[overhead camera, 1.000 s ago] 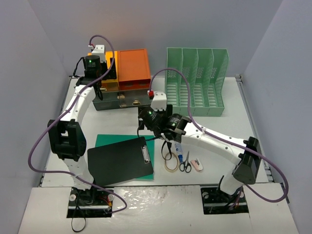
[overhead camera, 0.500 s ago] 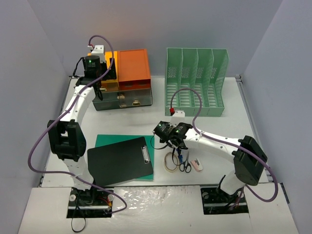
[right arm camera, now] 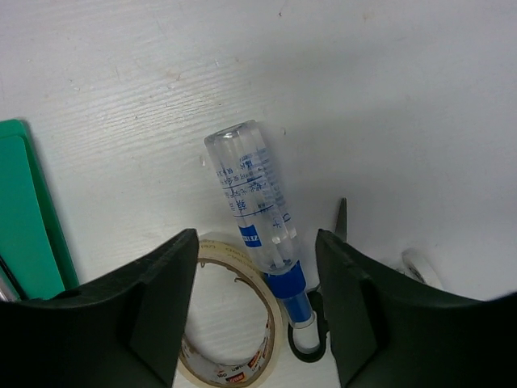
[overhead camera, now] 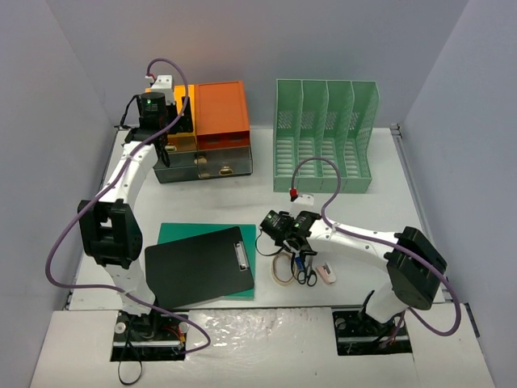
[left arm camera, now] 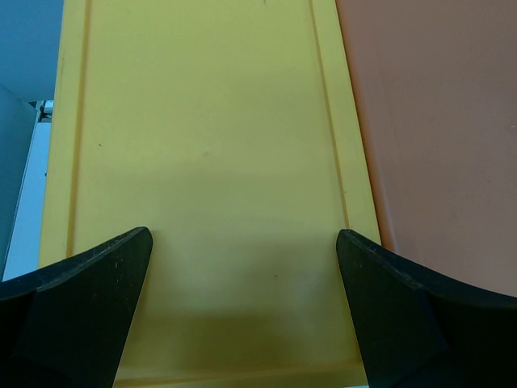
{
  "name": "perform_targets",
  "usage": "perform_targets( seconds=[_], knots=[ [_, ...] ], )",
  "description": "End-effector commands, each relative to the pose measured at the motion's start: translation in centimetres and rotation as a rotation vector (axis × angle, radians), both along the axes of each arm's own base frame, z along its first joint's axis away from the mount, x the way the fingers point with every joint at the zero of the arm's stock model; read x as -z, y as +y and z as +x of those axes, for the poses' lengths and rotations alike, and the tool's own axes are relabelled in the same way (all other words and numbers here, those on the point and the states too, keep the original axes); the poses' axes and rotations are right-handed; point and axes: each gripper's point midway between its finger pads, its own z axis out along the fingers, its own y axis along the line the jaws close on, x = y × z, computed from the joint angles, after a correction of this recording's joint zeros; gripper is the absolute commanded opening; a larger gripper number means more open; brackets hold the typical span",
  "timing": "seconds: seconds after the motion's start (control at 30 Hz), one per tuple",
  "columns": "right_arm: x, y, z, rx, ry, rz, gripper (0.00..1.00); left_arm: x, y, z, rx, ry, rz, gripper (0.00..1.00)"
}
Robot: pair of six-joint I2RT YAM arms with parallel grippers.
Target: Organize the desk
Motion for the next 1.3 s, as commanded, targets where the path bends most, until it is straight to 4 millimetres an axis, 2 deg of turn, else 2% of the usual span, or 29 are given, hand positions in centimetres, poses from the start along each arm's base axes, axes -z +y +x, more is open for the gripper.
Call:
perform_targets(
  seconds=[0.0, 0.3, 0.57, 0.7, 0.77, 0.87, 0.97, 1.13, 1.27],
  knots=[
    [0.4, -0.5, 0.2, 0.05, -0.023, -0.005, 0.54, 4.8, 0.6, -3.4, 0.017, 0.208, 0.051, 0.97],
    [2.8, 0.0, 0.4, 0.05, 0.004, -0.034, 0.53, 4.6, 0.6, -3.5, 0.02, 0.205, 0.057, 0.97],
    [4.3, -0.9, 0.2, 0.069, 0.01, -0.048, 0.52, 4.6, 0.6, -3.7, 0.022, 0.204, 0.059, 0.97],
    [4.9, -1.9, -0.1, 0.087, 0.025, -0.052, 0.44, 4.3, 0.6, -3.7, 0.022, 0.199, 0.06, 0.97],
    [5.1, -2.0, -0.2, 0.087, 0.027, -0.054, 0.42, 4.3, 0.6, -3.8, 0.022, 0.199, 0.06, 0.97],
    [5.3, -2.0, -0.2, 0.085, 0.029, -0.053, 0.34, 4.4, 0.6, -3.7, 0.022, 0.2, 0.059, 0.97],
    [5.5, -2.0, -0.3, 0.085, 0.031, -0.053, 0.24, 4.6, 0.6, -3.8, 0.021, 0.205, 0.058, 0.97],
    [5.6, -2.1, -0.3, 0.083, 0.032, -0.054, 0.0, 4.9, 0.6, -4.0, 0.021, 0.209, 0.058, 0.97],
    [4.6, -1.5, 0.1, 0.076, 0.01, -0.032, 0.0, 4.9, 0.6, -3.9, 0.021, 0.208, 0.058, 0.97]
  ],
)
